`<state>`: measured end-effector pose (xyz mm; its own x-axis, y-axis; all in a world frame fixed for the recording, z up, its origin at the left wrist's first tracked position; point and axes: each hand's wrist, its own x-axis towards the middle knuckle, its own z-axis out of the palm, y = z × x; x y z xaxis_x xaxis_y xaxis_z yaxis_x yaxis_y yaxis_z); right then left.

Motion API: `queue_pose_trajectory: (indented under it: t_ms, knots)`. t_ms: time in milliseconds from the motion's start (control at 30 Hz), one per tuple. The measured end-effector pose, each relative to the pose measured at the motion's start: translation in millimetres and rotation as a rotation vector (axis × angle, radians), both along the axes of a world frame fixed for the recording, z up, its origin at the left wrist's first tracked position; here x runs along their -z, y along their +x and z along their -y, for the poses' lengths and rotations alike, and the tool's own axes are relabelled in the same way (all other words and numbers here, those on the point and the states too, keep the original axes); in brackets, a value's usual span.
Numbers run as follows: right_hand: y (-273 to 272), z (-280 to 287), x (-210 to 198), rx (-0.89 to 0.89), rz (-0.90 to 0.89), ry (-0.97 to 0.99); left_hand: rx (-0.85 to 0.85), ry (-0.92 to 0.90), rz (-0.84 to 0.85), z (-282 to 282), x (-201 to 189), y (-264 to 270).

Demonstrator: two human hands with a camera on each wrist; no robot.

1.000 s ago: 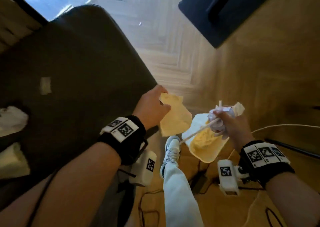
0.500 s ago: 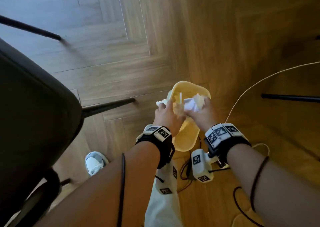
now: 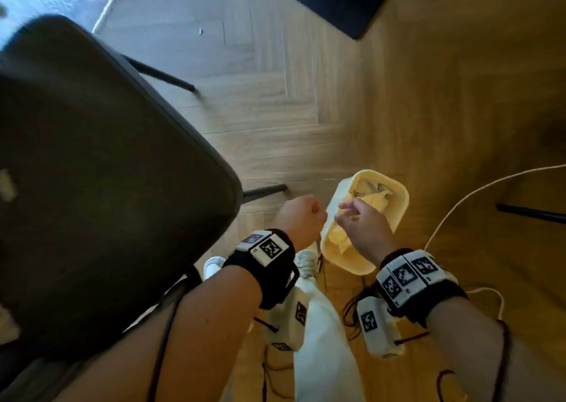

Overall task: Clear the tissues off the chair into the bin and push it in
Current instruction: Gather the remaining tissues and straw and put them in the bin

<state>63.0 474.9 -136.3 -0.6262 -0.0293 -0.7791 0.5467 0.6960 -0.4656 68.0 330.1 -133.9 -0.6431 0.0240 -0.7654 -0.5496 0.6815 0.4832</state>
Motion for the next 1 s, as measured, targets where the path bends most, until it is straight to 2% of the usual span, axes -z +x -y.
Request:
queue_pose_trajectory:
  t_ms: [133,233,333,400,467,567,733,833,933,1000]
  knots:
    - [-7.7,89.8,-64.9,-0.199,-0.070,-0.163,-0.134,0.014,-0.087,85.5,-82.8,-4.2]
    - [-6.1,159.4,-103.2,-0.331,-0.060,-0.260,-0.264,-0.092,-0.193,176.0,-126.0,7.2]
    - [0.6,219.0,-120.1,-0.478,-0.072,-0.294,-0.427,-0.289,-0.199,279.8,-133.9,33.1]
    - [5.8,252.2,-121.1,-0.567,-0.096,-0.289,-0.506,-0.506,-0.141,343.1,-120.1,52.5]
    - [11.5,279.9,-118.2,-0.666,-0.121,-0.262,-0.523,-0.640,-0.049,388.3,-101.2,66.2]
    - [16.4,306.7,-113.1,-0.779,-0.149,-0.223,-0.498,-0.632,-0.029,416.6,-71.5,68.5]
    - [18.6,351.7,-120.9,-0.937,-0.128,-0.145,-0.400,-0.568,-0.287,423.9,-55.4,66.6]
    - [20.8,392.6,-129.2,-1.069,-0.145,-0.085,-0.408,-0.502,-0.357,439.3,-72.1,74.9]
    - [31.0,443.5,-136.9,-1.243,-0.271,-0.031,-0.558,-0.473,-0.438,475.0,-112.1,96.1]
    - [47.3,477.7,-137.6,-1.383,-0.387,-0.052,-0.653,-0.463,-0.398,499.7,-143.9,120.8]
